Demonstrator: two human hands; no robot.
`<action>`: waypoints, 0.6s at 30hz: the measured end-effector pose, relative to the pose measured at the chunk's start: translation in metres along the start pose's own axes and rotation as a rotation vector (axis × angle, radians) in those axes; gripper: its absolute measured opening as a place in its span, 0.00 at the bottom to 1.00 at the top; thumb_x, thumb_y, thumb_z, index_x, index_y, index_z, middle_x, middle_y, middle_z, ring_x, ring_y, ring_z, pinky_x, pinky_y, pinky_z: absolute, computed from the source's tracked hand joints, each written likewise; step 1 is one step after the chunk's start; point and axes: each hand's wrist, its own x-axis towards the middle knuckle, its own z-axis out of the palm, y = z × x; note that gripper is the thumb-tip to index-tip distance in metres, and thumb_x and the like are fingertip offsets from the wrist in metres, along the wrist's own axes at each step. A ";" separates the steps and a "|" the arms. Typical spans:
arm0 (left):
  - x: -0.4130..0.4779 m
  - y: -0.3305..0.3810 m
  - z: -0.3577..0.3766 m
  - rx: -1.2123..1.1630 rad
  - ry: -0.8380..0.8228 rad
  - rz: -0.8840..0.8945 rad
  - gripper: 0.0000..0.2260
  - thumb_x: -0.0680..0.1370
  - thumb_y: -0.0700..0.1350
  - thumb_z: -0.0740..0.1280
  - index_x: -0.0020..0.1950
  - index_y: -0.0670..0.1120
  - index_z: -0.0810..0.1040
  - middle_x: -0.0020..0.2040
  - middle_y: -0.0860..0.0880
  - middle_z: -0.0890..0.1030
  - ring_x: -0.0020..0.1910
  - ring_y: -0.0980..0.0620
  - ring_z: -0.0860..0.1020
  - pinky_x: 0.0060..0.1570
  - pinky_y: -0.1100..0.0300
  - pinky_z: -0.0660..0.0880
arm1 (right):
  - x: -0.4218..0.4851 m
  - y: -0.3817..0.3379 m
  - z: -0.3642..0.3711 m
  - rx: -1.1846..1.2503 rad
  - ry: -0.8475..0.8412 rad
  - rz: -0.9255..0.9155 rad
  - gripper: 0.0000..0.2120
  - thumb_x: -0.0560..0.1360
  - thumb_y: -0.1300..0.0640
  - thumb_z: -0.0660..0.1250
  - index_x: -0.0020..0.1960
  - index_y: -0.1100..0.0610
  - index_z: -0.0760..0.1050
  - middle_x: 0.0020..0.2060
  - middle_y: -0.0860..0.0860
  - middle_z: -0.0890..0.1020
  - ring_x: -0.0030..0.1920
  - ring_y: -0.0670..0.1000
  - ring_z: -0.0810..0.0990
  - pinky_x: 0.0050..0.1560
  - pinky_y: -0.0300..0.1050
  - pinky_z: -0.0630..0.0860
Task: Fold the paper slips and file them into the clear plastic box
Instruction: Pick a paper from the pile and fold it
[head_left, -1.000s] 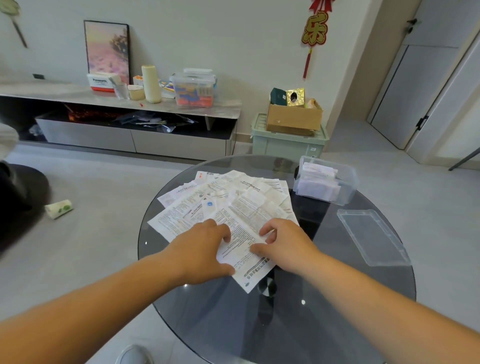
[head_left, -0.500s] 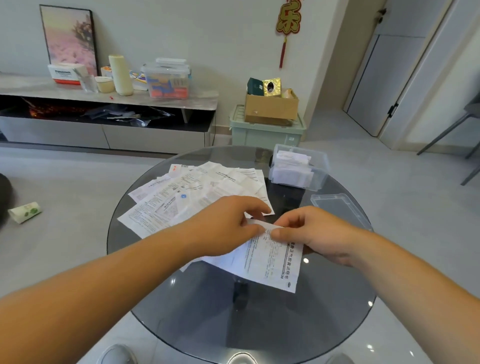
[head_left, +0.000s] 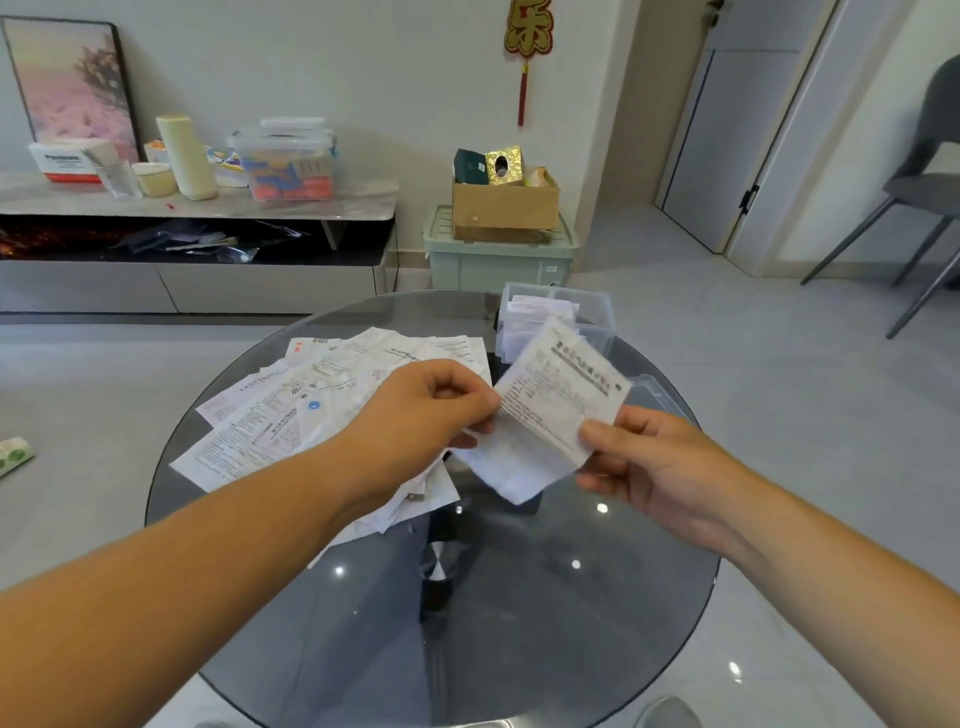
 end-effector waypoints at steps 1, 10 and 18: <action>-0.002 0.001 0.000 -0.050 -0.012 0.008 0.04 0.79 0.40 0.70 0.49 0.39 0.80 0.46 0.45 0.86 0.48 0.48 0.85 0.50 0.57 0.82 | 0.001 -0.002 0.001 0.028 0.005 -0.042 0.19 0.68 0.57 0.71 0.58 0.61 0.80 0.51 0.56 0.86 0.44 0.51 0.85 0.43 0.42 0.82; -0.018 -0.033 -0.005 0.517 -0.133 -0.009 0.09 0.75 0.54 0.74 0.41 0.50 0.83 0.37 0.62 0.83 0.36 0.62 0.81 0.36 0.68 0.75 | 0.006 0.017 0.014 -0.640 0.081 -0.131 0.02 0.76 0.57 0.73 0.46 0.55 0.82 0.38 0.47 0.87 0.38 0.44 0.85 0.38 0.32 0.76; -0.027 -0.051 0.009 0.912 -0.063 0.026 0.18 0.72 0.60 0.74 0.42 0.56 0.66 0.41 0.57 0.75 0.37 0.60 0.74 0.32 0.68 0.65 | 0.005 0.038 0.023 -1.076 0.159 -0.090 0.28 0.70 0.46 0.78 0.62 0.41 0.66 0.36 0.43 0.80 0.37 0.43 0.81 0.36 0.40 0.75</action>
